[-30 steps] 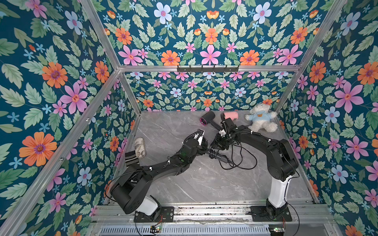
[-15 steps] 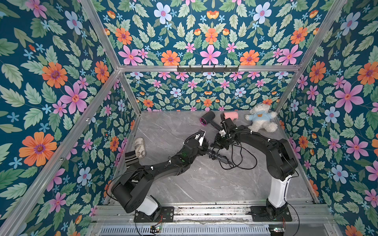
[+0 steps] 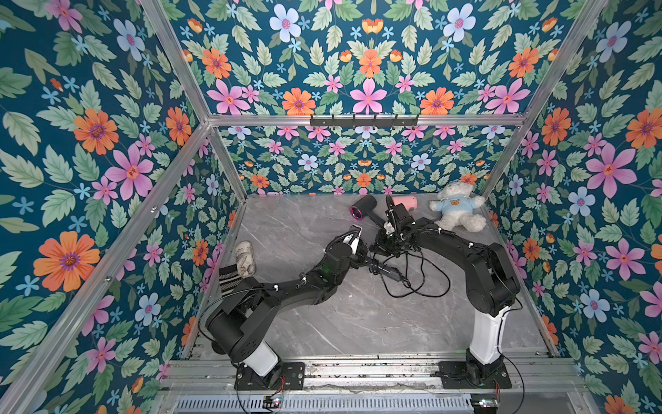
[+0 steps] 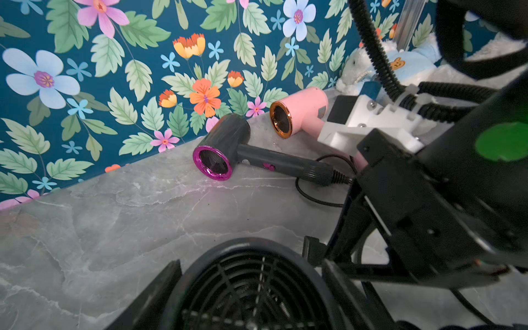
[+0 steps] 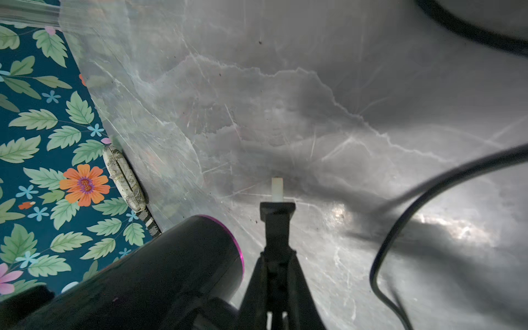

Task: Wrap the cord around the hair dryer
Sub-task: Place the hair dryer at the center of the board.

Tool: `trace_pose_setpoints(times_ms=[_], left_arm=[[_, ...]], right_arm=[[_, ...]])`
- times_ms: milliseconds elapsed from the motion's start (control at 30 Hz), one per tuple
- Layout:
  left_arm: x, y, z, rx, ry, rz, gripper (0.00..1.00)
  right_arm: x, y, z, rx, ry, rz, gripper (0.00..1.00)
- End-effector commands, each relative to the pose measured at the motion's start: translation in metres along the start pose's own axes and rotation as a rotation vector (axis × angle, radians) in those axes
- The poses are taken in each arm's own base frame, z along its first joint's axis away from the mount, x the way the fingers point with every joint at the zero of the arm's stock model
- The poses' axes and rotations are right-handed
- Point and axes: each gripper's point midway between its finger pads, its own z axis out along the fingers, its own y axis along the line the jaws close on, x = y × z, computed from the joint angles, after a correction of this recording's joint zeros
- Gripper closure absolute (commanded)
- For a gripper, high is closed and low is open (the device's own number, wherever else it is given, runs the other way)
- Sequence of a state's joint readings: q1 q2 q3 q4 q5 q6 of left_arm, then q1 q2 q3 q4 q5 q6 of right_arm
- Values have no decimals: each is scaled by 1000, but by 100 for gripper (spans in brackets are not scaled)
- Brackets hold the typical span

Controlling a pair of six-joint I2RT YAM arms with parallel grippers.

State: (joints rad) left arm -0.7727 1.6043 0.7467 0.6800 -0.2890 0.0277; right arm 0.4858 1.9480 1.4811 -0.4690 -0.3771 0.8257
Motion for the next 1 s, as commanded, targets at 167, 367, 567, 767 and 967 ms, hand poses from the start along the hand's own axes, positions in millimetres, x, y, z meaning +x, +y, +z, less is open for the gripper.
trace_pose_setpoints(times_ms=[167,367,567,767,967], left_arm=[[0,15,-18,-81,-213,-84,100],[20,6,-20,-64,-123,-72,100],[28,1,-27,-30,-75,-78,37],[39,1,-26,-30,-39,-85,28],[48,-4,-24,-6,-9,-106,21]], right_arm=[[-6,-2,0,52,-103,-114,100],[0,-9,2,82,-93,-134,100],[7,-14,3,101,-84,-145,100],[8,-15,2,107,-80,-153,100],[12,-19,2,139,-69,-175,100]])
